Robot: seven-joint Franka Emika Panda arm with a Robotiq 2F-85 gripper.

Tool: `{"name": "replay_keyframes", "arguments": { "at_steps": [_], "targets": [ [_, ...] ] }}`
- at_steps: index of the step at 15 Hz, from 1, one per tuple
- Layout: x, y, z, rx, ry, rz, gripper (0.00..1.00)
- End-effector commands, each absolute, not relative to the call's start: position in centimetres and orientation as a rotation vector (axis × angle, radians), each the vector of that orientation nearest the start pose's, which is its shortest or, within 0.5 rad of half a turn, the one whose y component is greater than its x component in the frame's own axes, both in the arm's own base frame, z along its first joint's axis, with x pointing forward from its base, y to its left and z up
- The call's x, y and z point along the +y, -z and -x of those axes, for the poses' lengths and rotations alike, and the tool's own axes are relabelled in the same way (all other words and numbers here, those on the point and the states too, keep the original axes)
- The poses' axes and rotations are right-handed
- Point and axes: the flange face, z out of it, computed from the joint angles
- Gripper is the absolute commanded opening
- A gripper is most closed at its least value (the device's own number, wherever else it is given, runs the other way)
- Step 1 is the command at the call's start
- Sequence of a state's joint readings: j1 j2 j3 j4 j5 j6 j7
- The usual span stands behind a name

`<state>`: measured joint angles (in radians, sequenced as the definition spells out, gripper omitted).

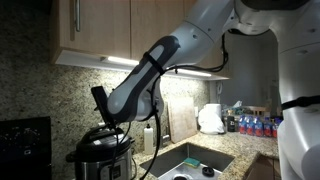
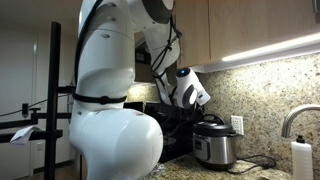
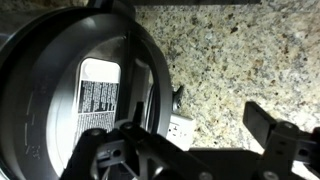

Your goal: Remove the lid from the pressure cooker

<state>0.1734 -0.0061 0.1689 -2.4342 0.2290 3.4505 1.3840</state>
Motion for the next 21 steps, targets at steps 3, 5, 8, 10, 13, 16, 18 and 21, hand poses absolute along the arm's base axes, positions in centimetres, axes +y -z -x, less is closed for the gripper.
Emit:
{"name": "replay_keyframes", "arguments": {
  "at_steps": [3, 5, 8, 10, 13, 16, 18, 21],
  "targets": [
    [13.1, -40.8, -54.3, 1.413, 0.777, 1.757, 1.0],
    [13.0, -40.7, -55.1, 1.416, 0.782, 1.751, 1.0],
    [13.4, -40.9, -55.9, 1.41, 0.781, 1.742, 0.85],
    [13.4, -40.7, -56.4, 1.413, 0.779, 1.745, 0.72],
    [13.1, -39.6, -56.4, 1.426, 0.772, 1.763, 0.52],
    [13.1, -39.0, -56.1, 1.444, 0.768, 1.763, 0.33],
    [13.3, -39.3, -55.3, 1.441, 0.772, 1.753, 0.2],
    [13.2, -41.2, -54.6, 1.448, 0.781, 1.723, 0.06]
  ]
}}
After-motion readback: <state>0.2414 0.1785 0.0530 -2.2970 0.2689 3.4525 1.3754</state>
